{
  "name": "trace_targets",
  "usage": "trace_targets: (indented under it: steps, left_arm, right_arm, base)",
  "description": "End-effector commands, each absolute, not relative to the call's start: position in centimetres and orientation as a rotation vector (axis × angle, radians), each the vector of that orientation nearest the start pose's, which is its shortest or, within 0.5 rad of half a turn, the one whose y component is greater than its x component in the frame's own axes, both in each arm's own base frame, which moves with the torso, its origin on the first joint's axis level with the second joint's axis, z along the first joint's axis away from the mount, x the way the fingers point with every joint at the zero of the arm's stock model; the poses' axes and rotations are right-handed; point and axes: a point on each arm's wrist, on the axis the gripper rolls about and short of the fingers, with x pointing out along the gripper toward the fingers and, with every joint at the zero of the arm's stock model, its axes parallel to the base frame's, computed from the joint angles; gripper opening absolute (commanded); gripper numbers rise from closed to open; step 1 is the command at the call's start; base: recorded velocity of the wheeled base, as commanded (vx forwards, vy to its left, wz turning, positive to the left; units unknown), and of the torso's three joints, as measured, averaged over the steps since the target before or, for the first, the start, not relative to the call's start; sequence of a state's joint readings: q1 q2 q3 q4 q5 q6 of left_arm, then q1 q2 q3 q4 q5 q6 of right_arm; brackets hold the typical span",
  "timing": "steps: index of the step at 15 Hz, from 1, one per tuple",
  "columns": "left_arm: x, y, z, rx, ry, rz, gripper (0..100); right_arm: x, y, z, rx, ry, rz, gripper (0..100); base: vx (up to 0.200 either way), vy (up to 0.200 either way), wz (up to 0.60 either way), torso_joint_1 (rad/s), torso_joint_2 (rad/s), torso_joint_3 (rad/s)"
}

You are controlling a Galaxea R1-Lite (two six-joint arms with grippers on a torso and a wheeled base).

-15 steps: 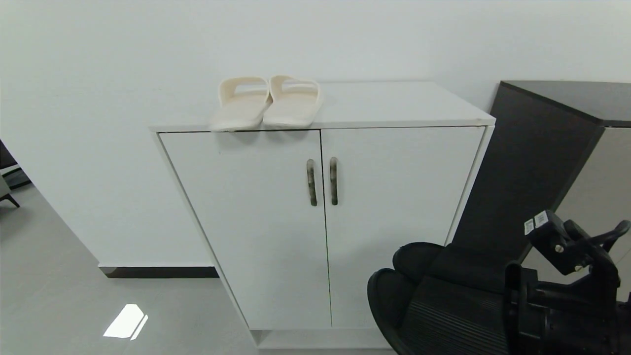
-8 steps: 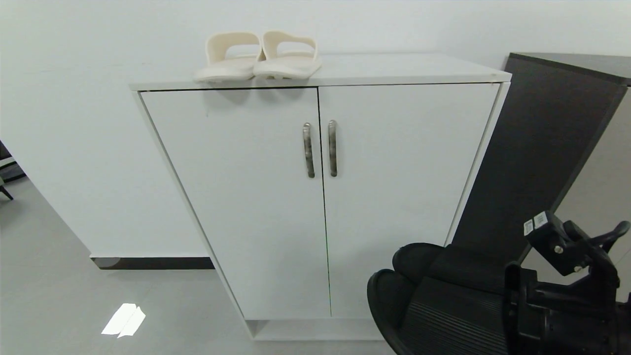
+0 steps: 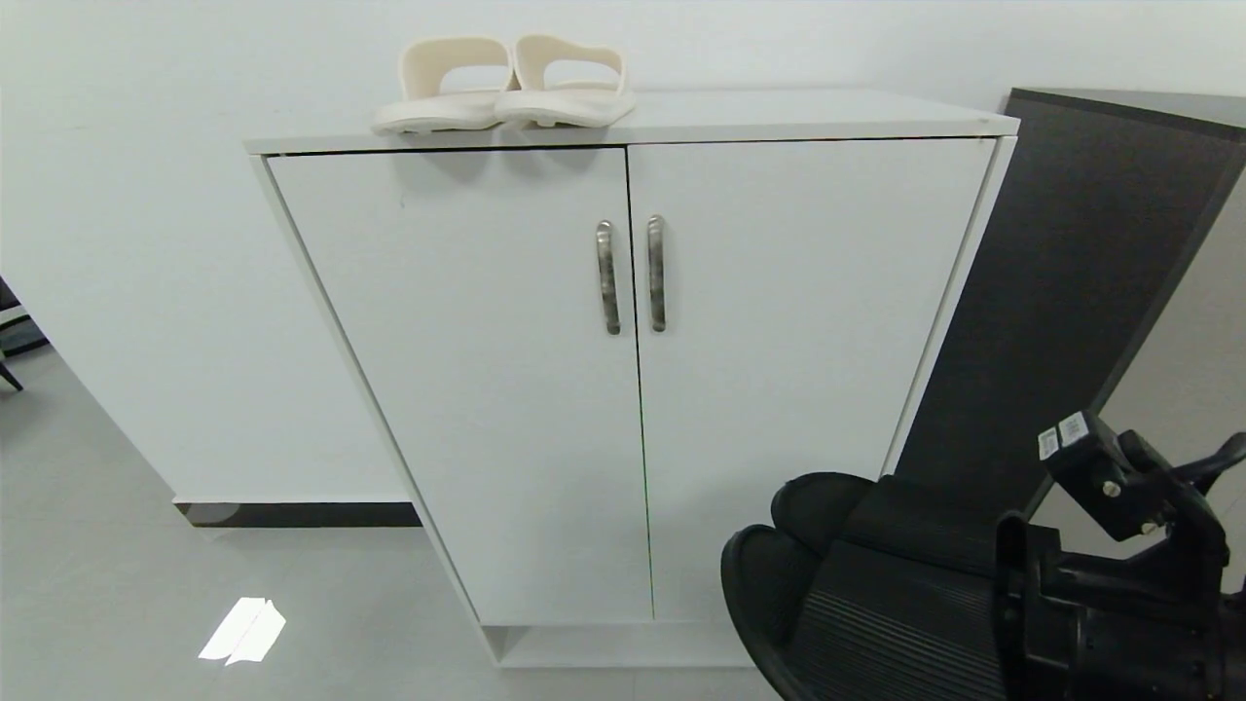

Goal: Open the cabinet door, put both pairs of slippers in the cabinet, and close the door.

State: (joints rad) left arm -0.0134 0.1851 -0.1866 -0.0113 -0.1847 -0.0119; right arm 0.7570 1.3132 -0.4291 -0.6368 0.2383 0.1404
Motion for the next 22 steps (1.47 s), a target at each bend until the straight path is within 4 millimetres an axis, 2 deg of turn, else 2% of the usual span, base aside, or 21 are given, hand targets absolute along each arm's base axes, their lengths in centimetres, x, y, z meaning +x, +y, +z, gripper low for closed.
trace_targets:
  steps: [1, 3, 4, 6, 8, 9, 10, 13, 16, 18, 20, 22]
  left_arm:
    - [2.8, -1.0, 22.3, -0.054, 0.048, -0.438, 100]
    - [6.1, -1.3, 24.7, -0.063, 0.086, -0.566, 100]
    - [7.3, -1.5, 25.3, -0.064, 0.087, -0.612, 100]
    - [11.5, -2.9, 26.6, -0.059, 0.081, -0.765, 100]
    - [14.9, -4.9, 27.2, -0.05, 0.072, -0.861, 100]
    - [17.0, -6.8, 27.6, -0.048, 0.074, -0.891, 100]
    - [18.2, -8.5, 27.8, -0.049, 0.088, -0.908, 100]
    - [20.0, -13.2, 28.9, -0.049, 0.091, -1.029, 100]
    - [21.5, -16.2, 29.6, -0.099, 0.113, -1.099, 100]
    - [22.5, -17.1, 29.8, -0.158, 0.148, -1.154, 100]
    - [22.9, -16.6, 29.9, -0.198, 0.184, -1.254, 100]
    - [24.2, -16.6, 29.6, -0.198, 0.191, -1.243, 100]
  right_arm:
    - [13.5, 13.5, 17.8, 0.061, 0.316, 0.971, 0]
    - [13.4, 13.5, 17.7, 0.04, 0.311, 0.975, 0]
    - [13.4, 13.5, 17.5, 0.029, 0.311, 0.976, 0]
    - [13.4, 13.4, 17.4, 0.021, 0.313, 0.975, 0]
    - [13.5, 13.5, 17.3, 0.02, 0.318, 0.973, 0]
    - [13.6, 13.6, 17.1, 0.015, 0.326, 0.971, 0]
    - [13.7, 13.6, 17.1, 0.015, 0.329, 0.968, 0]
    - [14.0, 13.8, 16.6, 0.009, 0.352, 0.962, 0]
    - [14.1, 13.9, 16.5, 0.007, 0.356, 0.962, 0]
    - [14.1, 13.9, 16.5, 0.007, 0.358, 0.963, 0]
    - [14.1, 13.9, 16.5, 0.007, 0.358, 0.962, 0]
    - [14.1, 13.9, 16.5, 0.007, 0.356, 0.963, 0]
  base:
    - [0.0, 0.0, 0.0, 0.0, 0.0, 0.0]
    - [0.0, 0.0, 0.0, 0.0, 0.0, 0.0]
    - [0.0, 0.0, 0.0, 0.0, 0.0, 0.0]
    - [0.0, 0.0, 0.0, 0.0, 0.0, 0.0]
    - [0.0, 0.0, 0.0, 0.0, 0.0, 0.0]
    - [0.0, 0.0, 0.0, 0.0, 0.0, 0.0]
    - [0.0, 0.0, 0.0, 0.0, 0.0, 0.0]
    - [0.0, 0.0, 0.0, 0.0, 0.0, 0.0]
    - [0.0, 0.0, 0.0, 0.0, 0.0, 0.0]
    - [0.0, 0.0, 0.0, 0.0, 0.0, 0.0]
    - [0.0, 0.0, 0.0, 0.0, 0.0, 0.0]
    - [0.0, 0.0, 0.0, 0.0, 0.0, 0.0]
